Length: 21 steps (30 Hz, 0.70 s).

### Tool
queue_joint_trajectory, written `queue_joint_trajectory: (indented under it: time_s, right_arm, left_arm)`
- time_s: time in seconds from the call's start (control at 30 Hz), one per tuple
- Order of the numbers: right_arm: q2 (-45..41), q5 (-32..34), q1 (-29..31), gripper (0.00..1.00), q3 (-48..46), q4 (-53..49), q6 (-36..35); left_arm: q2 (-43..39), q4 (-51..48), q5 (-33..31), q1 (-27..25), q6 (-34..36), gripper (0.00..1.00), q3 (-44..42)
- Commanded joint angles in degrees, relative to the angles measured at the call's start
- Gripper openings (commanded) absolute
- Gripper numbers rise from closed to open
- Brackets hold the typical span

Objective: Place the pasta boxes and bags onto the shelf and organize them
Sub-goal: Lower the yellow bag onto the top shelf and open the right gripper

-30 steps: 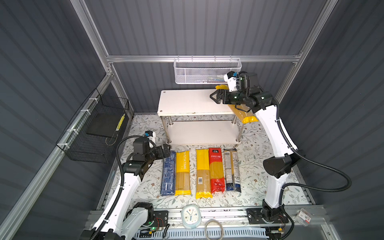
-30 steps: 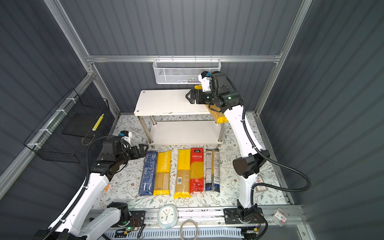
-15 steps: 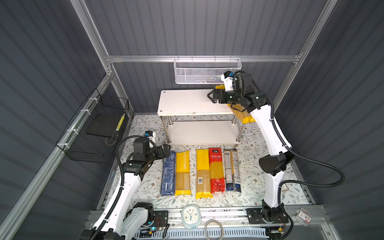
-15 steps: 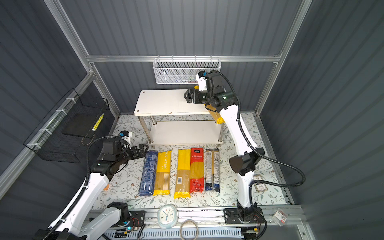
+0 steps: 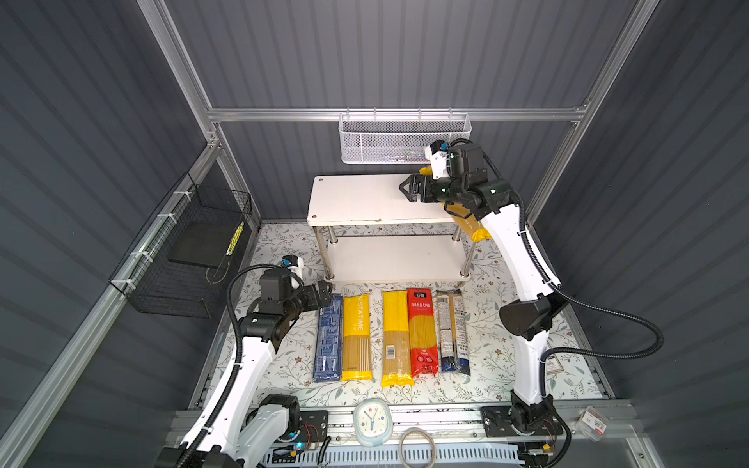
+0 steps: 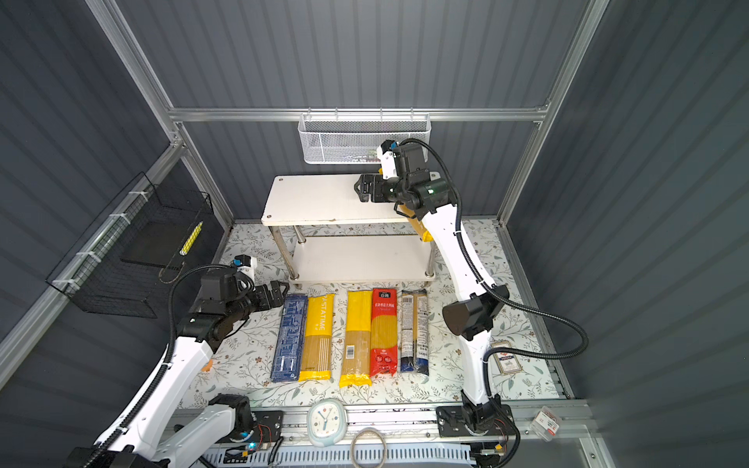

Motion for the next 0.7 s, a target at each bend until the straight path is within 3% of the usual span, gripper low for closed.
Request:
queue_joint_trajectory:
  time_s: [0.0, 0.27, 0.67]
  right_arm:
    - [2.29, 4.31, -1.23, 0.95, 0.66, -0.73, 0.39]
    - [3.95, 8.26, -3.17, 0.95, 2.11, -0.59, -0.05]
    - [-0.44, -2.46, -1.17, 0.98, 2.97, 3.86, -3.82]
  left_arm:
    - [-0.72, -2.04, -0.77, 0.08, 0.24, 0.99, 0.80]
    - [-0.38, -1.97, -0.69, 0.08, 0.17, 0.99, 1.23]
    - [0.38, -0.39, -0.68, 0.10, -0.11, 0.99, 0.82]
